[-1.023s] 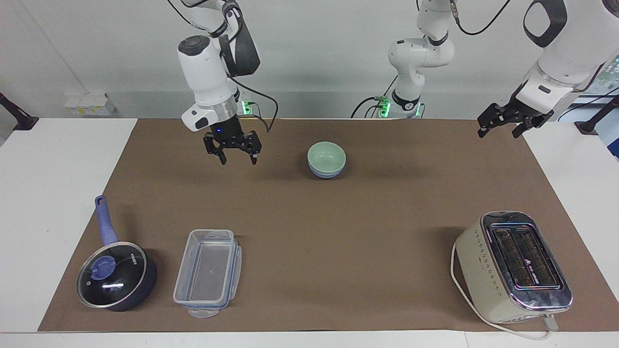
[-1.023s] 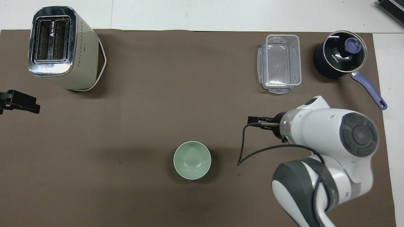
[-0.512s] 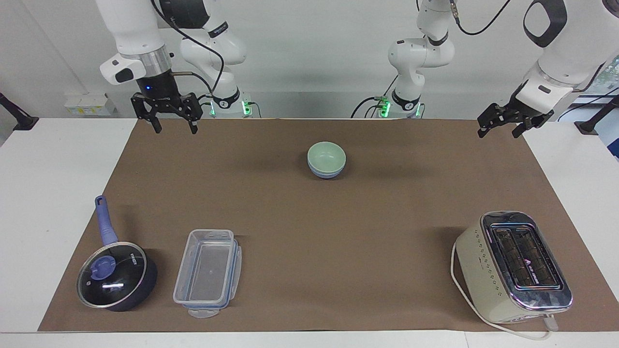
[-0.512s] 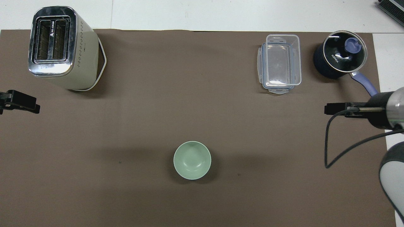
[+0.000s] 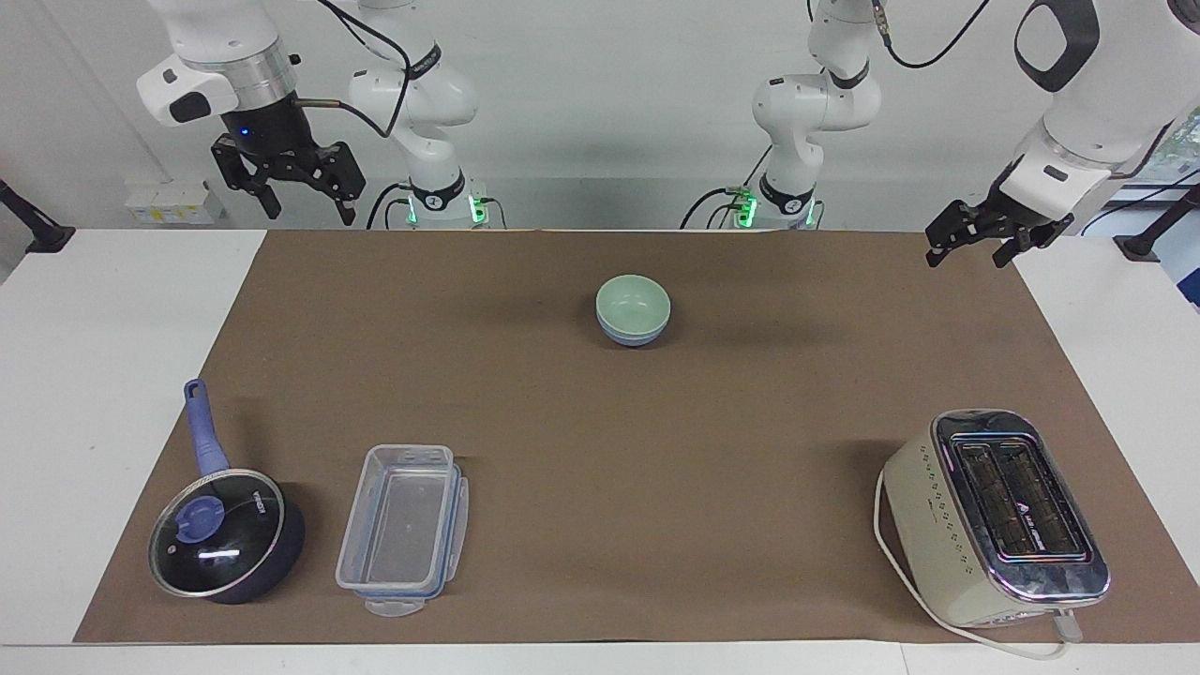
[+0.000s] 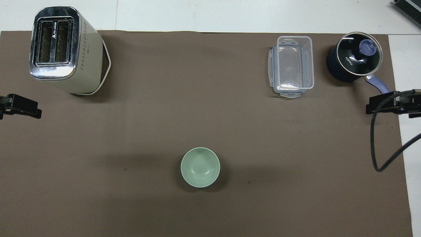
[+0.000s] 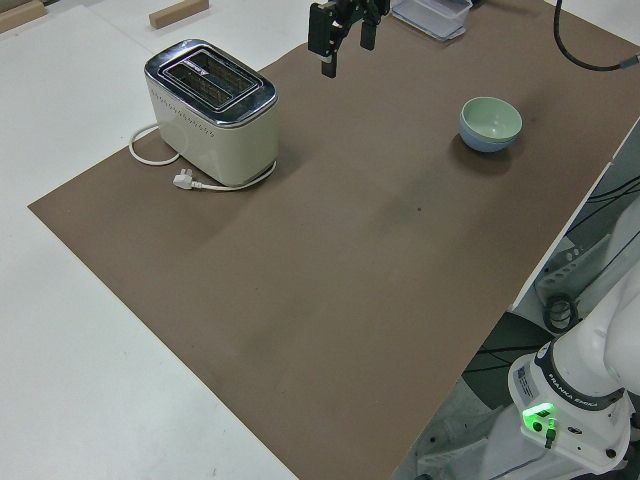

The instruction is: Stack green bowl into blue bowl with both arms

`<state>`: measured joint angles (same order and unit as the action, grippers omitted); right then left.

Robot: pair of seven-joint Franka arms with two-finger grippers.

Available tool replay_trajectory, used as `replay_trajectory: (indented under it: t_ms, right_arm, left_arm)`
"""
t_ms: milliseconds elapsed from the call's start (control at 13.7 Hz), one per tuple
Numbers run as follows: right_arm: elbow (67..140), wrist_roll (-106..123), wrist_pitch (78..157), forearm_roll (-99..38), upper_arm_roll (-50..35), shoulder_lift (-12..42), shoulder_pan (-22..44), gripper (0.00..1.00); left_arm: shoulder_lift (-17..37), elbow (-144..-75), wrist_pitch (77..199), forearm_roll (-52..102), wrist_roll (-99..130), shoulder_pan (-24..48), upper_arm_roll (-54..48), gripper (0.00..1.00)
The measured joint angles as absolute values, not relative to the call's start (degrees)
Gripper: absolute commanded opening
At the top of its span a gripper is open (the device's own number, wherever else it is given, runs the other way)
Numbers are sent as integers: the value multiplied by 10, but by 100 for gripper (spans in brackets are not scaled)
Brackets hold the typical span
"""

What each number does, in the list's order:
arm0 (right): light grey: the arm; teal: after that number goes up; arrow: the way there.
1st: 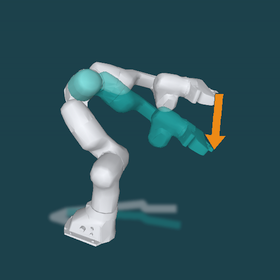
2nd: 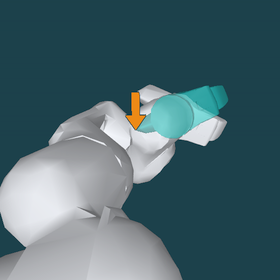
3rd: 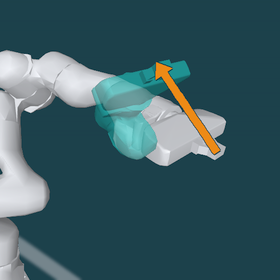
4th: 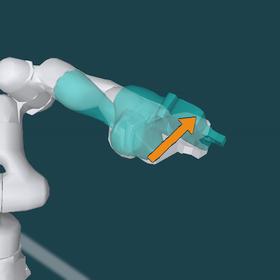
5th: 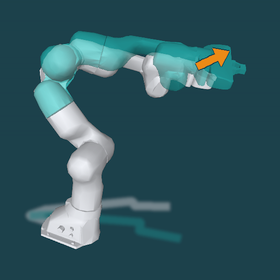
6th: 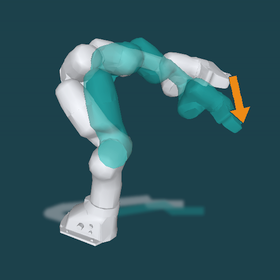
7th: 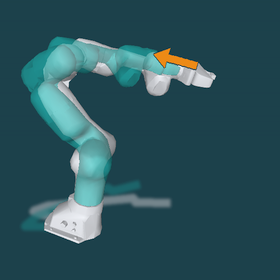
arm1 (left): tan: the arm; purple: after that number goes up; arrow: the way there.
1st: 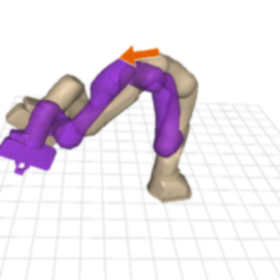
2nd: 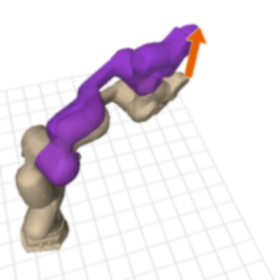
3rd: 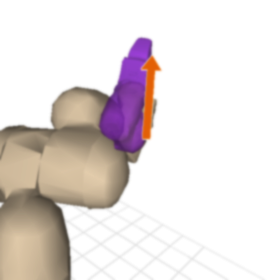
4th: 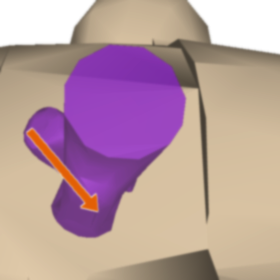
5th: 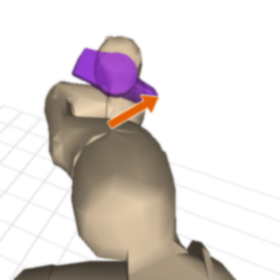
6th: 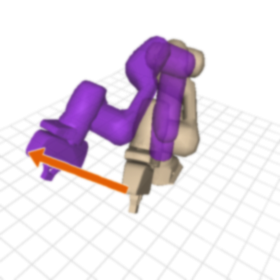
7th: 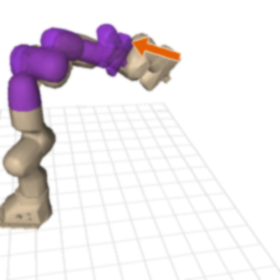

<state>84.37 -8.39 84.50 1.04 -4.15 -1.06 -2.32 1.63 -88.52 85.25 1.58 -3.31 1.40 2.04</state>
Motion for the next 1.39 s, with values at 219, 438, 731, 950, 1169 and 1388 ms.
replay_trajectory:
  t_ms: [219,438,731,950,1169,1388]
  right_arm:
    - [839,-94,845,10,-44,-3,-22,100]
    - [841,-111,845,10,-45,-3,-20,100]
    - [846,-111,845,10,-46,-4,-19,100]
    - [848,-111,845,10,-46,-5,-19,100]
    - [849,-111,845,10,-45,-7,-20,100]
    - [850,-111,845,10,-45,-8,-20,100]
  left_arm:
    - [16,-885,853,16,-33,14,20,100]
    - [16,-885,853,16,-33,14,20,100]
    - [16,-885,853,16,-33,14,20,100]
    - [16,-885,853,16,-33,14,20,100]
    - [16,-885,853,16,-33,14,20,100]
    - [16,-885,853,16,-33,14,20,100]
